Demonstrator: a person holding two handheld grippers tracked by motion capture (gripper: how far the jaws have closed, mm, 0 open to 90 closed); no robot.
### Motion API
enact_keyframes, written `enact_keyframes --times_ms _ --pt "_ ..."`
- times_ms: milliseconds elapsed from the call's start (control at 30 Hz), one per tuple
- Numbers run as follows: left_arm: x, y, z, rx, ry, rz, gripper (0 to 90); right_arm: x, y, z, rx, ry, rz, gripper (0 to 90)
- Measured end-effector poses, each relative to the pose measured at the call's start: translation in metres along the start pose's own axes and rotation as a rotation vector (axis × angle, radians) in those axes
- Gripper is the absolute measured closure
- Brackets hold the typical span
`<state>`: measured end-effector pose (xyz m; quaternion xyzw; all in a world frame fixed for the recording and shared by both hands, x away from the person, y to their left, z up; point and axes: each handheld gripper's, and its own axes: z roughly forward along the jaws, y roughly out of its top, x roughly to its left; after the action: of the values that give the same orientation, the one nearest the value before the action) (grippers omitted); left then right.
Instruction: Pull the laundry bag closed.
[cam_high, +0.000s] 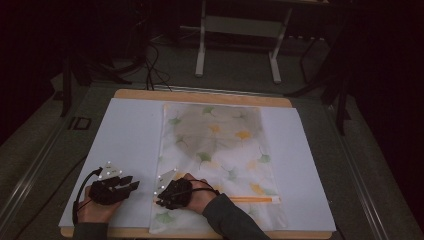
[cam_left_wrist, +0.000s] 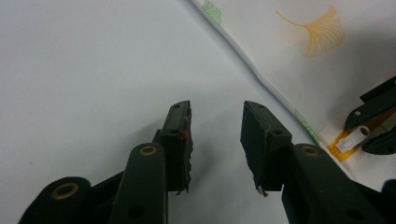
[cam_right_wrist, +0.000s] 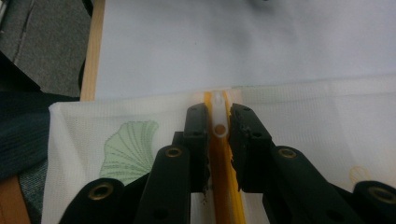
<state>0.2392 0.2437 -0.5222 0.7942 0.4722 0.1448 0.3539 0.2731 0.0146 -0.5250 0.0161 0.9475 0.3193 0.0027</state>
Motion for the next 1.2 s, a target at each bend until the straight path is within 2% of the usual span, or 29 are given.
enact_keyframes --times_ms 400,767,900,1200 --pt "-0.001 0.000 0.000 0.002 -0.005 0.004 63.1 -0.003 0.004 0.005 0.004 0.010 0.000 82.5" --pt "-0.005 0.001 0.000 0.007 -0.023 0.005 63.2 -0.001 0.004 0.001 0.011 0.001 -0.006 83.3" --pt "-0.010 0.000 0.001 0.021 -0.022 0.022 63.2 0.000 0.004 0.000 0.011 -0.002 -0.008 83.4" --pt "-0.022 -0.004 -0.003 0.022 -0.075 0.009 61.5 0.001 0.003 -0.004 0.007 -0.009 -0.012 83.6"
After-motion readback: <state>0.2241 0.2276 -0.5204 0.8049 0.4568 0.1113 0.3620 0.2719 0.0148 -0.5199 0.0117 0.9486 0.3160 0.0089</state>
